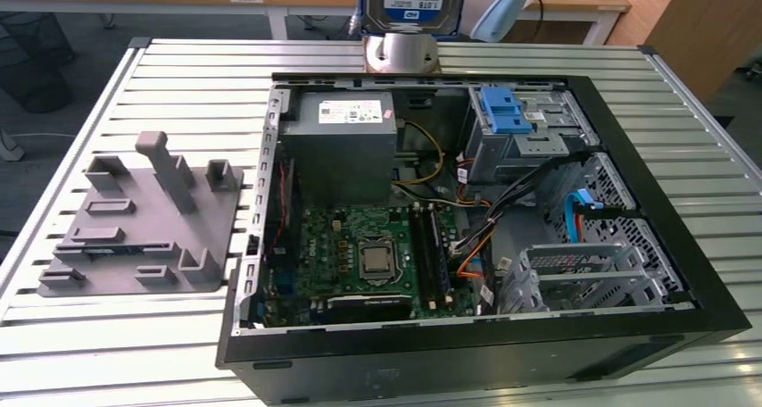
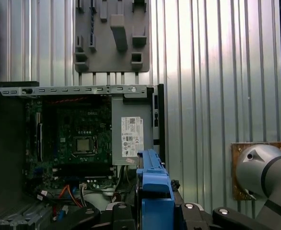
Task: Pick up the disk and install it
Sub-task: 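Pick up the disk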
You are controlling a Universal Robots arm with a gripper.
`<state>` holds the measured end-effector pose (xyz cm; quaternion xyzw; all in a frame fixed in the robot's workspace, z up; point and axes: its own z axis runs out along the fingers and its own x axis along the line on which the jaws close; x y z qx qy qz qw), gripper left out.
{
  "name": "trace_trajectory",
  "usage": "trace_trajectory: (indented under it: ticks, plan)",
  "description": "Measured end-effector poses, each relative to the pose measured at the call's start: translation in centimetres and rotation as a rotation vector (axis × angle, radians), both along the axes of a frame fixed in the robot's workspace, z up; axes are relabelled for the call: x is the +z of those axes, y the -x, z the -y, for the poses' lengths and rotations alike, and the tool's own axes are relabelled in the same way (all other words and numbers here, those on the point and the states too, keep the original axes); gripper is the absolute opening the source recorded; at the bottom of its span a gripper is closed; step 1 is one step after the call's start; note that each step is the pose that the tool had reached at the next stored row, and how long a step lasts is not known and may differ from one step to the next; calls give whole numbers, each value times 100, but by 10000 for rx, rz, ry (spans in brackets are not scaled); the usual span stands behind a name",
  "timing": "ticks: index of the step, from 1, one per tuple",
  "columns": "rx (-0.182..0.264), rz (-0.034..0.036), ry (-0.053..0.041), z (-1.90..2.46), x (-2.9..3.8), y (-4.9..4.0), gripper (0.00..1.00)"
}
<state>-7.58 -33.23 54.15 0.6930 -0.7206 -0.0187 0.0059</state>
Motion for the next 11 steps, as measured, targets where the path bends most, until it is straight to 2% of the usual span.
trace_trajectory:
  ticks: [11]
  plan:
    - [0,0,0,4,0,-23,36]
